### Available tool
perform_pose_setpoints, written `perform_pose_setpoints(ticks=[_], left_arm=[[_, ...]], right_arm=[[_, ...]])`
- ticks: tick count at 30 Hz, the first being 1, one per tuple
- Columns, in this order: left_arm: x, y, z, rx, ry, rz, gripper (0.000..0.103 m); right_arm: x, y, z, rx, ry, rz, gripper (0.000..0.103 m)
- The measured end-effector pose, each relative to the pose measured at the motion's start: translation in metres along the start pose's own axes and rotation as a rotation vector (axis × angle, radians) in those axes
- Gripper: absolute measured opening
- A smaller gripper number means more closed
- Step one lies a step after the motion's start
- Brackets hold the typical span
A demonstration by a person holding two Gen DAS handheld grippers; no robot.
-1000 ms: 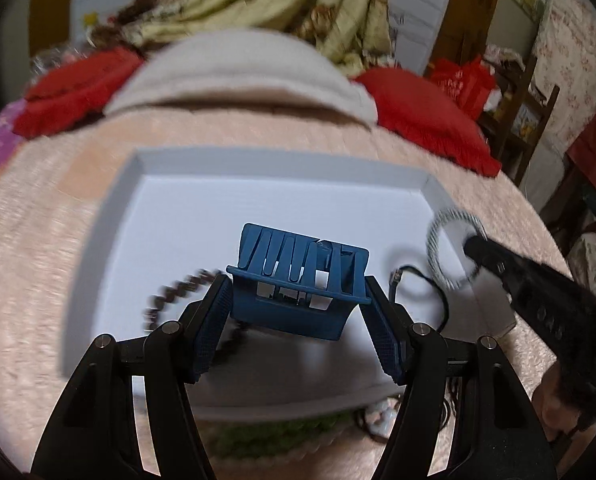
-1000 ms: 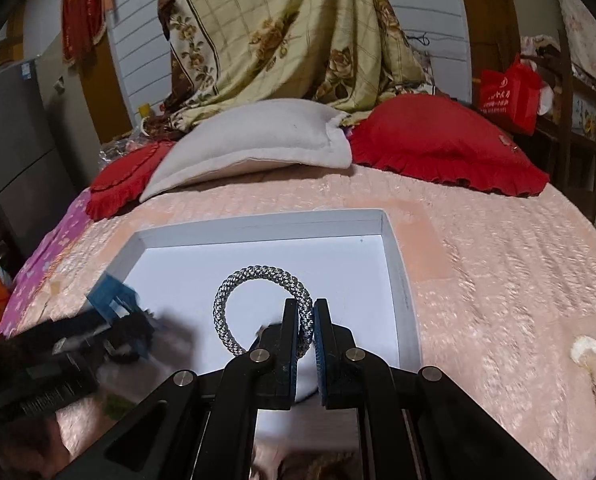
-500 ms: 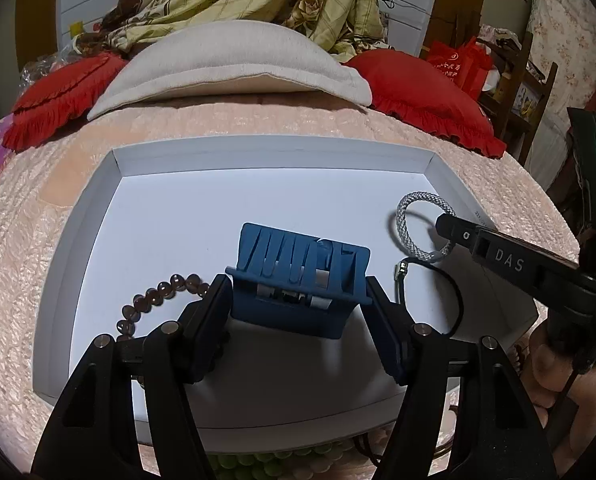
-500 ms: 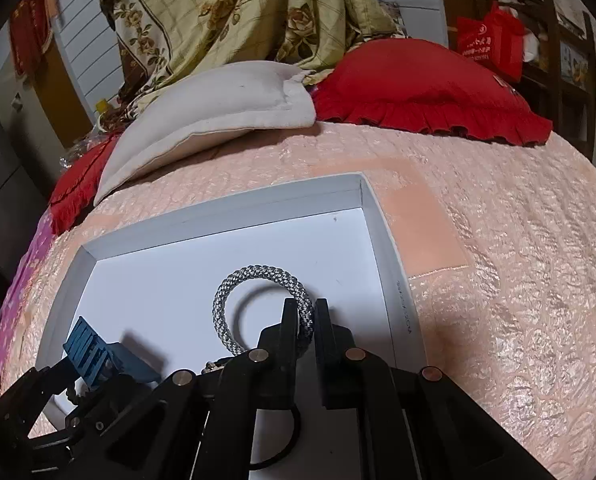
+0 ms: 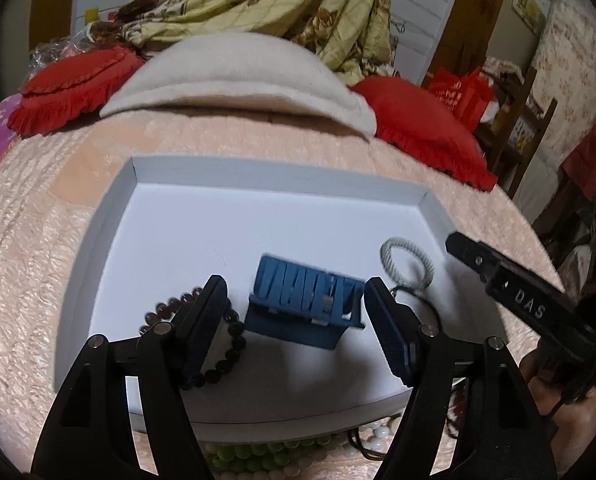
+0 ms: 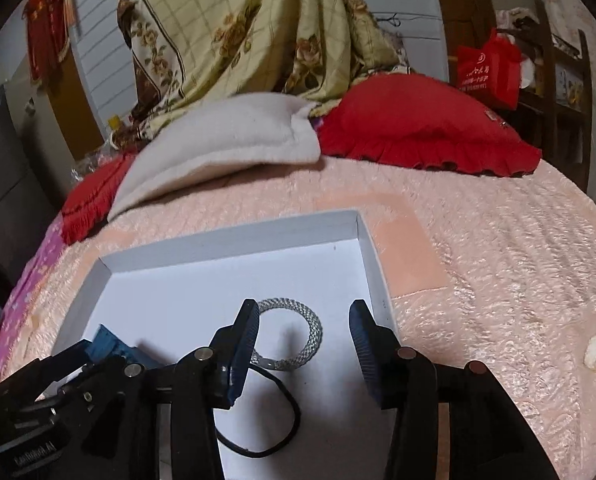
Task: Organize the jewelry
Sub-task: 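Lower the blue holder into the tray and open the left tool while the right tool releases the bangle, then withdraw both open tools from the tray back toward the jewelry row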
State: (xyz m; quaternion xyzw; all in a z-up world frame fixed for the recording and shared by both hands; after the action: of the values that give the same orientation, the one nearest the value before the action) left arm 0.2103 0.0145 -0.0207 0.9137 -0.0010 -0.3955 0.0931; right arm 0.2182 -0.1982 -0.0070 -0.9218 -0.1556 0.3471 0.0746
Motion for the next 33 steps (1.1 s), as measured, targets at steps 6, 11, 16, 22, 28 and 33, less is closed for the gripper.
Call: perform_pose_setpoints(ticks=[6,11,16,22,28,33], left_arm=[[-0.027,-0.018,-0.007,-0.028,0.068,0.019,0.076],[-0.057,-0.039,0.004,-0.055,0.104,0.026,0.077],[-0.08,-0.046,0.036,0.002,0.1,0.02,0.077],[-0.088,-0.046,0.083,0.022,0.039,0.001,0.077],[-0.077,-0.037,0.105,0.085,-0.002,-0.071,0.076],[-0.064,-0.042,0.105,0.038,-0.042,-0.078,0.076]], right_arm=[[-0.027,0.001,0.0,-0.015,0.049,0.007,0.045],[-0.062,0.005,0.018,-0.008,0.066,0.004,0.045],[-0.098,0.002,0.051,-0.042,0.046,-0.001,0.045],[-0.124,0.002,0.094,-0.099,-0.031,0.028,0.045],[-0.126,-0.006,0.121,-0.168,-0.084,-0.066,0.045],[-0.11,-0.012,0.125,-0.178,-0.138,-0.097,0.045]])
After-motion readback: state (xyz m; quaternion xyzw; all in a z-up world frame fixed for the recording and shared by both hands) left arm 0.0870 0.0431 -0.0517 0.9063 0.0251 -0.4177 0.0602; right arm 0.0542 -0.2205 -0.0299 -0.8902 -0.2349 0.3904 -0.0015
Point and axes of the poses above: each gripper's, at about its wrist camera, not at the fingertips, and x roughly the way its jaws point, y to its right, z to its underside, the point moved 2 cm from there along x, roughly the way its jaws point, and after that the axes turned 6 degrees about -z, right-handed, at the moved point
